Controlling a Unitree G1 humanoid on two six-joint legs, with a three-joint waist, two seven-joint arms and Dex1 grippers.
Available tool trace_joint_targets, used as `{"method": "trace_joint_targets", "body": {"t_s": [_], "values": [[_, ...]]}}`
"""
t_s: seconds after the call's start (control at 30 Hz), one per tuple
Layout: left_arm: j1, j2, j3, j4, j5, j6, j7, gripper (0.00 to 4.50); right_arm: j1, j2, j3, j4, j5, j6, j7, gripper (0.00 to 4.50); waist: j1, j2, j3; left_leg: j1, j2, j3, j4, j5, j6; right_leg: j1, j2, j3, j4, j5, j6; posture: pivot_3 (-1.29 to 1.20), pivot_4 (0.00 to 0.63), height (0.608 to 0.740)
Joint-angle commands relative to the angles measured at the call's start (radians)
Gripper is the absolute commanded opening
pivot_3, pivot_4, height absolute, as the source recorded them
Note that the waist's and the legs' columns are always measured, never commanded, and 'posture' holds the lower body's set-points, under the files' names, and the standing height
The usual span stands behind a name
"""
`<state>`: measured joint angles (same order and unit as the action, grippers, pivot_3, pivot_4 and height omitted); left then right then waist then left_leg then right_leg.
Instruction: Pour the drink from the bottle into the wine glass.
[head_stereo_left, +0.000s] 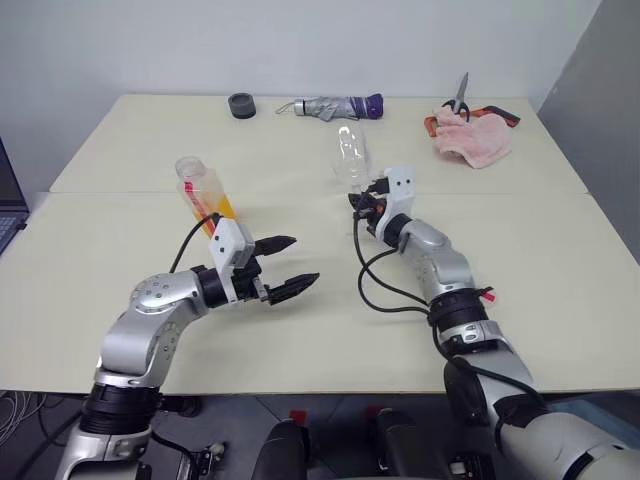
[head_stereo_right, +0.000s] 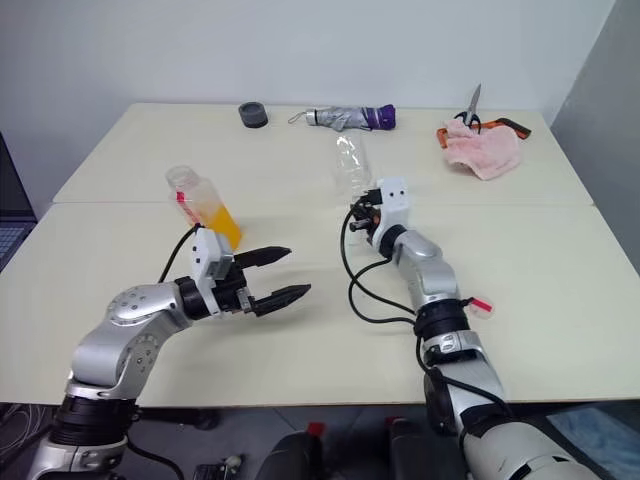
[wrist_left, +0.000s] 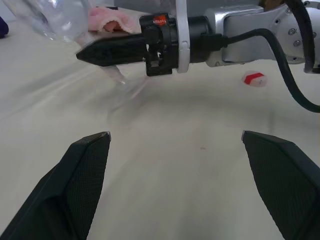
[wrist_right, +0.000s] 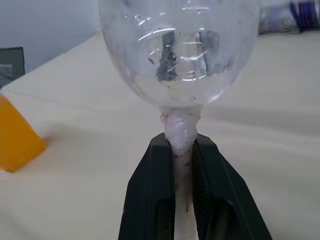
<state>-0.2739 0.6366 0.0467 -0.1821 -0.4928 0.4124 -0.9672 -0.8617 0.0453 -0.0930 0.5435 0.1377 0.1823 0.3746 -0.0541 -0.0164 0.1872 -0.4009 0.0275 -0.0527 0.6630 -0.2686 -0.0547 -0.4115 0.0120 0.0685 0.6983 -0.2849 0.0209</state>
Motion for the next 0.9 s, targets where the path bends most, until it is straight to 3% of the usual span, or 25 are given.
{"method": "trace_joint_targets", "body": {"t_s": [0.03, 0.37, 0.9], "values": [[-0.009, 0.025, 0.021, -0.028, -0.020, 0.010, -0.021, 4.50, 0.026, 0.028, 0.029, -0.026, -0.008, -0.121, -0.020, 0.15, 0.000, 0.000, 0.000, 0.001, 0.000, -0.001, 0.000, 0.000, 0.000, 0.001, 0.000, -0.001, 0.000, 0.000, 0.000, 0.00, 0.150, 0.740], [-0.016, 0.042, 0.004, -0.020, -0.008, 0.014, -0.047, 4.50, 0.142, 0.029, 0.081, -0.007, -0.022, -0.204, -0.008, 0.15, -0.003, 0.000, 0.000, 0.002, 0.001, 0.000, -0.001, 0.000, 0.000, 0.001, 0.003, 0.000, 0.000, 0.000, 0.000, 0.00, 0.150, 0.740], [0.007, 0.066, -0.009, -0.020, -0.005, 0.035, -0.100, 4.50, 0.507, -0.045, 0.183, -0.401, 0.003, -0.017, 0.039, 0.15, 0.000, -0.001, -0.001, 0.002, 0.001, -0.001, -0.001, 0.000, 0.000, 0.003, 0.003, 0.000, -0.001, 0.000, 0.000, 0.00, 0.150, 0.740]]}}
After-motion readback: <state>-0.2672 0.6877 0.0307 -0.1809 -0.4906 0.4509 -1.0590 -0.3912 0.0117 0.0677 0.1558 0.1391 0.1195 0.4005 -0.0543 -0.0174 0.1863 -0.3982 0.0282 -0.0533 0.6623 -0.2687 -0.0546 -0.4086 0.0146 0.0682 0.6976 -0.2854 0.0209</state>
